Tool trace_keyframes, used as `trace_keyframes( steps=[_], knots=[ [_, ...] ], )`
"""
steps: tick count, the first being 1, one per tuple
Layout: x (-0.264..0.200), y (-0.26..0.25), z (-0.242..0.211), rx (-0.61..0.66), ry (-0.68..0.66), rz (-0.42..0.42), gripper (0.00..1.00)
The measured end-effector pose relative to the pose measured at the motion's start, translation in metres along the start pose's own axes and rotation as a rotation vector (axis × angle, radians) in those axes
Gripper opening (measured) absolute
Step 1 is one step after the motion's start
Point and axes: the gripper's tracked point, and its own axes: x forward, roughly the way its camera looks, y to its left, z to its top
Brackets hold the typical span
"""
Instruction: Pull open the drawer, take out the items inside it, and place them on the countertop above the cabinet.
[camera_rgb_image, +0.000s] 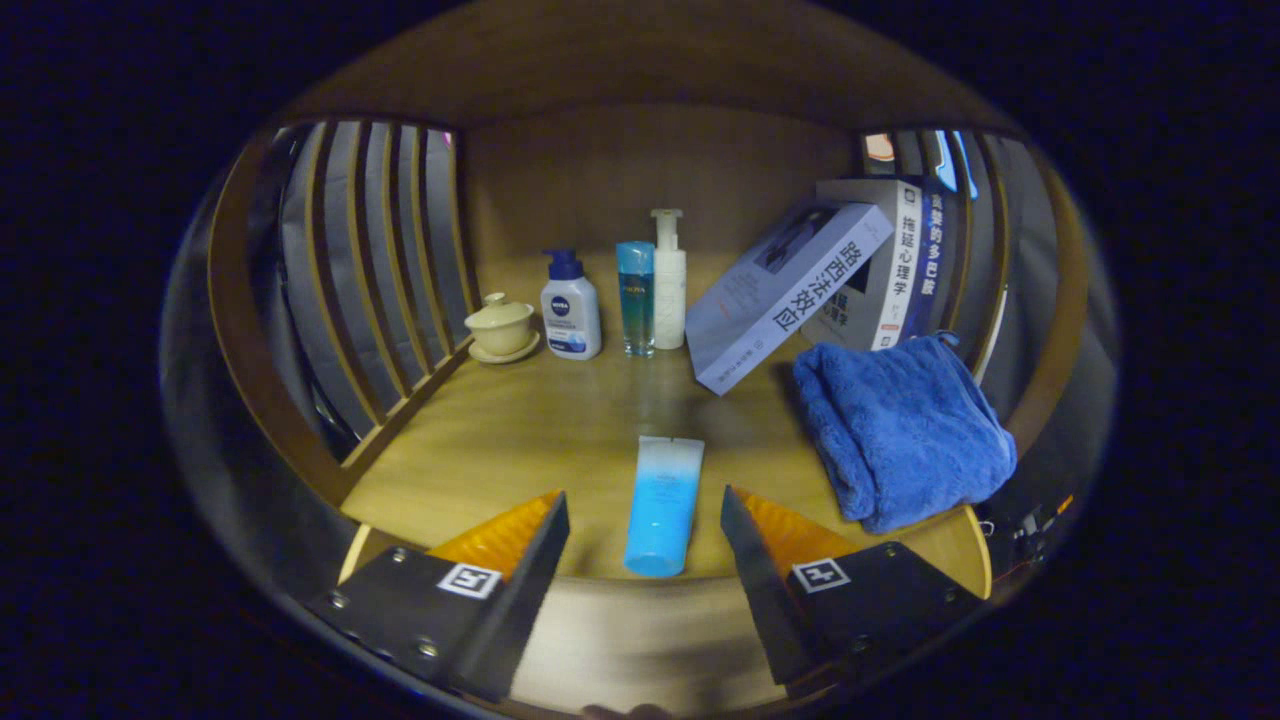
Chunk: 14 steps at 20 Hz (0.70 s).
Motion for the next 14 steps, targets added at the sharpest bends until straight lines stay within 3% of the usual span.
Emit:
trace_keyframes(
  steps=[2, 14],
  knots=[
    [-0.022, 0.001, 0.002, -0.010, -0.026, 0.006, 0.99],
    [-0.153, 0.005, -0.015, 0.015, -0.075, 0.052, 0.99]
  ],
)
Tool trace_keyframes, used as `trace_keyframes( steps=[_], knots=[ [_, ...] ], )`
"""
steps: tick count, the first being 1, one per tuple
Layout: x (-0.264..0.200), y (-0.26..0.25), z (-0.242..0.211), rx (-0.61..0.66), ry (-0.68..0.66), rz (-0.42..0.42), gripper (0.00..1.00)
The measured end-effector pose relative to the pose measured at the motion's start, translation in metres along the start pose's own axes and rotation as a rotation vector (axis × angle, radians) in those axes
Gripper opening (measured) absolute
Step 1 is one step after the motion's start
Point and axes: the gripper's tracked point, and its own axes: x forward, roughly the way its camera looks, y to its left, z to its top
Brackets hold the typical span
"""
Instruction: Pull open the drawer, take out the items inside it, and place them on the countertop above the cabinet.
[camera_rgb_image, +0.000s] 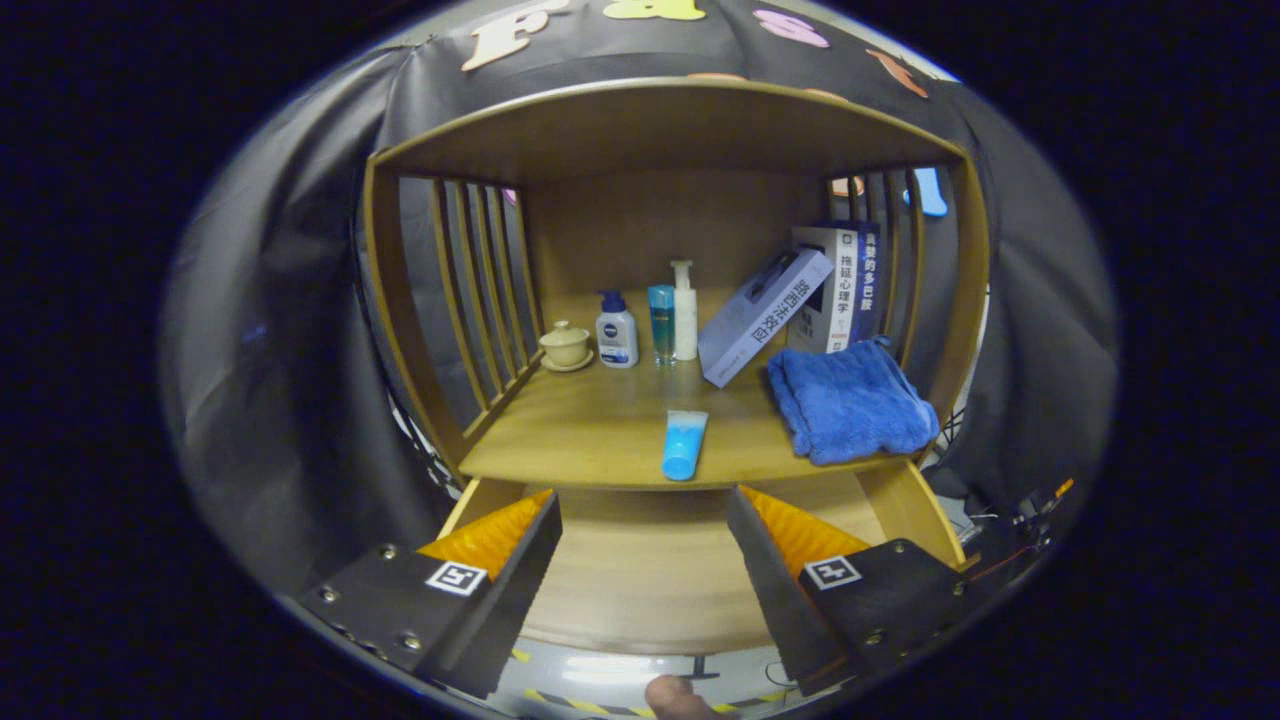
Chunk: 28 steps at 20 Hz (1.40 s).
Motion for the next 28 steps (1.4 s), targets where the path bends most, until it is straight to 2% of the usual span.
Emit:
trace_keyframes(
  steps=[3, 8, 13, 19, 23, 28],
  knots=[
    [-0.032, -0.003, -0.005, -0.022, -0.038, -0.009, 1.00],
    [-0.082, -0.006, -0.038, -0.015, -0.094, -0.014, 0.99],
    [-0.105, -0.017, -0.075, -0.041, -0.164, -0.038, 0.99],
    [-0.099, -0.036, -0.112, -0.064, -0.266, -0.072, 0.99],
    [-0.080, -0.041, -0.145, -0.023, -0.286, -0.055, 0.99],
    [-0.054, -0.050, -0.175, -0.024, -0.296, -0.081, 1.00]
  ],
)
